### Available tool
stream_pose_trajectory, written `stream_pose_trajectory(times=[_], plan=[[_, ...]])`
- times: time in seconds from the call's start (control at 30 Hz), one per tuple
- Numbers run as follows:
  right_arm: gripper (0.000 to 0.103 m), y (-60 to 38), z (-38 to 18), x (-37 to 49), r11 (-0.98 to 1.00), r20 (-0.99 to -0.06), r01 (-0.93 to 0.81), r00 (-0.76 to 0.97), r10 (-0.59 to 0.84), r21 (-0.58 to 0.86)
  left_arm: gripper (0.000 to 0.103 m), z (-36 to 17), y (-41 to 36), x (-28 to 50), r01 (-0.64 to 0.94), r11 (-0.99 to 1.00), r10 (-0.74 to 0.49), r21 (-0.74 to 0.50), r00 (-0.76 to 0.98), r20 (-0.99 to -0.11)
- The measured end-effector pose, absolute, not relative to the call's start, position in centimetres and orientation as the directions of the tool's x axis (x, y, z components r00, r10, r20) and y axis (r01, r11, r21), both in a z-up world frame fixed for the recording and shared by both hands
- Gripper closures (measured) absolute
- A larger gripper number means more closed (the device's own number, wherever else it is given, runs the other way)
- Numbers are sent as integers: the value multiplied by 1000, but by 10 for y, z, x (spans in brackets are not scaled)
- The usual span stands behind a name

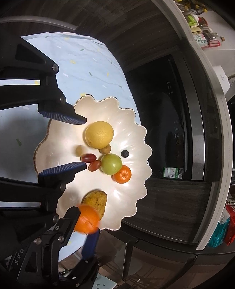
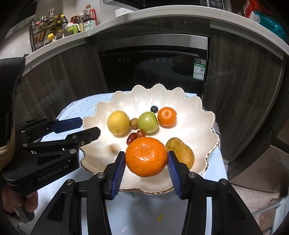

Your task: Organize fruits

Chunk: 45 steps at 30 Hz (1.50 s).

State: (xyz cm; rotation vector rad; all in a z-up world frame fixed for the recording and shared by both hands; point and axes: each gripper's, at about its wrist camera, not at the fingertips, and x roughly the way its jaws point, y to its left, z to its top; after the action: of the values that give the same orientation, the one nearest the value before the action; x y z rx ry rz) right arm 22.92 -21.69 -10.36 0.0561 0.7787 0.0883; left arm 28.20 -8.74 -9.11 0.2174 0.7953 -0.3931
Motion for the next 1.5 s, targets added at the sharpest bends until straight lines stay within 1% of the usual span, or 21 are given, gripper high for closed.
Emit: stream_pose_trajectory(times=[0.03, 0.07, 0.1, 0.13, 0.2, 0.27, 0.37, 0.5, 0.77, 0.87, 1.5], plan=[[36, -218, -102, 228, 996, -691, -49, 717, 90, 79, 55, -91, -87, 281, 420, 906, -256, 47, 635, -729], [27, -218, -100, 226, 997, -683, -40, 726, 79, 73, 51, -91, -87, 280, 418, 907, -253, 51, 638, -727], [23, -219, -98, 225, 997, -676, -32, 734, 68, 66, 49, -90, -87, 280, 416, 908, -252, 52, 641, -725], [22, -220, -97, 224, 998, -672, -28, 738, 62, 61, 48, -89, -86, 279, 414, 908, -250, 55, 644, -723], [22, -220, -95, 224, 998, -671, -26, 739, 58, 58, 40, -87, -86, 277, 404, 912, -236, 69, 655, -718], [22, -222, -93, 223, 998, -670, -18, 741, 53, 59, 25, -84, -84, 275, 381, 921, -216, 81, 673, -708], [18, -224, -90, 221, 998, -663, 1, 748, 37, 57, 16, -77, -79, 270, 340, 935, -181, 99, 699, -692], [15, -224, -84, 216, 998, -651, 22, 759, 18, 53, 13, -70, -72, 263, 318, 942, -163, 108, 714, -681], [15, -218, -69, 200, 999, -623, 24, 782, 4, 36, 7, -53, -59, 242, 278, 954, -140, 112, 741, -656], [12, -216, -62, 191, 999, -610, 32, 792, -8, 28, 7, -46, -54, 232, 264, 958, -132, 113, 753, -644], [12, -208, -34, 146, 999, -561, 44, 828, -24, 22, 5, -24, -34, 174, 204, 972, -93, 113, 785, -612]])
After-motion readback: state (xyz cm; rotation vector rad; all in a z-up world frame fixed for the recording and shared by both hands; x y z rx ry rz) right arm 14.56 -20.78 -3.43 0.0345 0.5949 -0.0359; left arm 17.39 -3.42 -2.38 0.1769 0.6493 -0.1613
